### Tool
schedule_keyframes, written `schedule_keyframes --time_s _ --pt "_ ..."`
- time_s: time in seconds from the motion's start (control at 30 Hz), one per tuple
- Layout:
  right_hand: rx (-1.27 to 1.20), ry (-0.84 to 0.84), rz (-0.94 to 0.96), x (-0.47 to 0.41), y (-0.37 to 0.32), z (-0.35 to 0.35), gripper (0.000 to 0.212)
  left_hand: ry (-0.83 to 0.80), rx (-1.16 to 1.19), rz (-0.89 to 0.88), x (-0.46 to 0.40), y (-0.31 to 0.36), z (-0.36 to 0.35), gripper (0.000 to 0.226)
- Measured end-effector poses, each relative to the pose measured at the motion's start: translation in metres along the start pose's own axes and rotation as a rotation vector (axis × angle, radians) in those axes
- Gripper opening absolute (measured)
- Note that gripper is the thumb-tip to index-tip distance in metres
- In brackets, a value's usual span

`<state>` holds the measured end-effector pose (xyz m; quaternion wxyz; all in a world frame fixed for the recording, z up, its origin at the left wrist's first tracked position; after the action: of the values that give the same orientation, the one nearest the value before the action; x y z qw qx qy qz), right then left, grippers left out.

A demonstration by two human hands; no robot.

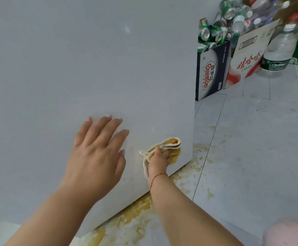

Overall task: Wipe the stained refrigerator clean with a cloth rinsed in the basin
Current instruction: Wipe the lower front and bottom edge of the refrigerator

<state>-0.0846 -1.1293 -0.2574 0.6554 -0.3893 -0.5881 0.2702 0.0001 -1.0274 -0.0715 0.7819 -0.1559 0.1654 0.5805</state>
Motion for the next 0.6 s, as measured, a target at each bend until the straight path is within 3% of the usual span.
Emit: schedule_keyframes --time_s 0.13,0.2,0.33,0.4,0.6 --pt "0.135 0.008 0.546 0.057 -0.014 -0.017 0.058 -0.162 -0.092 -0.076 -0.004 0.006 -0.020 0.047" --pt "0.116 0.065 0.627 0.055 -0.033 -0.012 0.057 -0.179 -0.050 -0.076 -0.005 0.012 -0.023 0.046" --pt "0.138 0.208 0.664 0.011 -0.076 0.017 0.062 -0.180 0.026 -0.060 -0.007 0.018 -0.023 0.050" --pt "0.134 0.240 0.630 -0.015 -0.084 0.030 0.054 -0.194 0.074 -0.073 -0.008 0.019 -0.024 0.051" --pt "-0.005 0.173 0.206 -0.068 -0.035 0.055 0.042 -0.254 0.091 -0.098 -0.011 0.026 -0.029 0.048"
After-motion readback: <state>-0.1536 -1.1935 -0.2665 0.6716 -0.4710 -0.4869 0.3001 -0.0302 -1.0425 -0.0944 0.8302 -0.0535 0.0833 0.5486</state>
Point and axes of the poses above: each hand's wrist, its own x-axis away from the middle knuckle, its own z-axis out of the back of the hand, y = z × x, the point moved 3 cm from there along -x, towards the middle knuckle, and after that the axes turned 11 degrees about x, right-handed, at the moved point
